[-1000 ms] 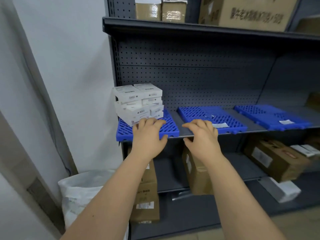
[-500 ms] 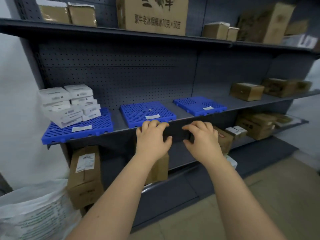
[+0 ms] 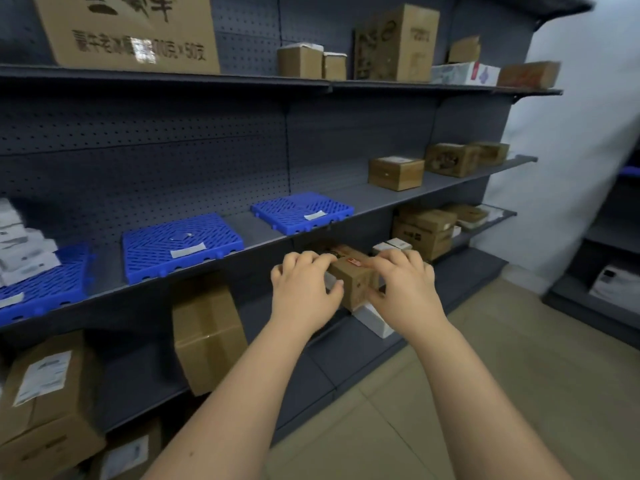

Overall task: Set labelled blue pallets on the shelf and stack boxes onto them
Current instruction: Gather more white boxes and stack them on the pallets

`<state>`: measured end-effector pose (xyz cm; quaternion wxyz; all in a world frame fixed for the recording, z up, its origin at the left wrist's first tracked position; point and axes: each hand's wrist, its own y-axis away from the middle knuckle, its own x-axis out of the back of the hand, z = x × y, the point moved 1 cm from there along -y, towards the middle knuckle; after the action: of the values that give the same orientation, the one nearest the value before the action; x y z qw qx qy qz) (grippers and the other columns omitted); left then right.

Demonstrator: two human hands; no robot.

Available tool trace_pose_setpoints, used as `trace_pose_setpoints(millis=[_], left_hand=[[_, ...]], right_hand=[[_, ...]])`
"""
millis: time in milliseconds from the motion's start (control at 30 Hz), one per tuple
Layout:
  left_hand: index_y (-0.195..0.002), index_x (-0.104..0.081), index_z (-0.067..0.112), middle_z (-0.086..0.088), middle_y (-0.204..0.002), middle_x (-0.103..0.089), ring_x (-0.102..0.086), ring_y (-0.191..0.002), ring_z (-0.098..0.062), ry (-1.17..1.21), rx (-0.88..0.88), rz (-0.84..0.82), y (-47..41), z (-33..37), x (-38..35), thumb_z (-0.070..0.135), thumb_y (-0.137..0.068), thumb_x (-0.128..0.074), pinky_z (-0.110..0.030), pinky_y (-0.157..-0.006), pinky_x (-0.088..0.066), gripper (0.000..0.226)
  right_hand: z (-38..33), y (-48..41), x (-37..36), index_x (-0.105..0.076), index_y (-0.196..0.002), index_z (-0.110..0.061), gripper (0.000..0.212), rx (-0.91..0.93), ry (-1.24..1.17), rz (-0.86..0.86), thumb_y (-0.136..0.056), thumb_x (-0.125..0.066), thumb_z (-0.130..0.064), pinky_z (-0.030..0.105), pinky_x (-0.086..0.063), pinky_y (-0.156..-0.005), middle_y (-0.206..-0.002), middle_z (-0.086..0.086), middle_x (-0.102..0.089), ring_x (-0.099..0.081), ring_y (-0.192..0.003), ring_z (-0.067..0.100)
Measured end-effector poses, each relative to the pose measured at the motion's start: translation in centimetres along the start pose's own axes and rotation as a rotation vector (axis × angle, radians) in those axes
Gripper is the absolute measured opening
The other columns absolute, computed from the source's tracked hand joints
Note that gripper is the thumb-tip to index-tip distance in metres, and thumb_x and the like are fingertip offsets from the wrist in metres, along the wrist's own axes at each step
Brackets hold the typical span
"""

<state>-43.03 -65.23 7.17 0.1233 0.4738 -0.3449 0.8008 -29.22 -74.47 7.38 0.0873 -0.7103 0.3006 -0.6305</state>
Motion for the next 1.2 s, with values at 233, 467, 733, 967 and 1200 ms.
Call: trace_pose_setpoints(millis=[233, 467, 733, 967, 1200], left_hand=[[-0.133, -0.049, 0.034, 0.007, -0.133, -0.050, -0.036, -0.126, -0.021, 0.008, -0.088, -0.101, -5.1, 4.0, -7.3, 0.047, -0.090, -0.053, -0.044, -0.103, -0.030, 0.045], [-0.134, -0.048, 0.034, 0.007, -0.133, -0.050, -0.036, -0.127, -0.020, 0.094, -0.128, -0.123, -15.3, 4.4, -13.3, 0.046, -0.090, -0.054, -0.044, -0.105, -0.031, 0.046], [-0.132, -0.049, 0.035, 0.007, -0.134, -0.051, -0.036, -0.128, -0.020, 0.154, -0.141, -0.169, -25.7, 5.3, -21.8, 0.046, -0.091, -0.053, -0.044, -0.104, -0.032, 0.043], [-0.134, -0.048, 0.034, 0.005, -0.135, -0.051, -0.036, -0.128, -0.022, 0.121, -0.133, -0.223, -32.5, 9.8, -29.7, 0.045, -0.091, -0.053, -0.044, -0.101, -0.032, 0.045], [-0.129, -0.052, 0.035, 0.005, -0.130, -0.053, -0.038, -0.123, -0.022, 0.113, -0.050, -0.163, -41.0, 18.3, -36.8, 0.043, -0.089, -0.054, -0.042, -0.098, -0.031, 0.041]], right_hand=[[8.3, -1.9, -2.3, -0.058, -0.126, -0.030, 0.041, -0.122, 0.066, -0.020, -0.085, -0.064, -0.025, 0.042, -0.031, -0.093, -0.126, -0.002, -0.052, -0.037, -0.120, 0.028], [14.5, -9.3, -6.0, -0.054, -0.130, -0.031, 0.042, -0.201, 0.129, -0.034, -0.089, -0.061, -0.027, 0.041, -0.028, -0.098, -0.131, -0.003, -0.049, -0.033, -0.125, 0.026], [21.9, -16.8, -11.4, -0.052, -0.131, -0.032, 0.043, -0.289, 0.164, -0.112, -0.089, -0.059, -0.029, 0.041, -0.029, -0.097, -0.133, -0.004, -0.046, -0.033, -0.125, 0.026], [31.1, -21.3, -15.3, -0.053, -0.130, -0.033, 0.043, -0.320, 0.121, -0.143, -0.088, -0.060, -0.029, 0.042, -0.030, -0.096, -0.132, -0.003, -0.048, -0.034, -0.125, 0.027], [44.8, -27.7, -16.1, -0.053, -0.130, -0.032, 0.043, -0.229, 0.115, -0.143, -0.088, -0.057, -0.028, 0.040, -0.031, -0.096, -0.127, -0.004, -0.049, -0.035, -0.121, 0.026]])
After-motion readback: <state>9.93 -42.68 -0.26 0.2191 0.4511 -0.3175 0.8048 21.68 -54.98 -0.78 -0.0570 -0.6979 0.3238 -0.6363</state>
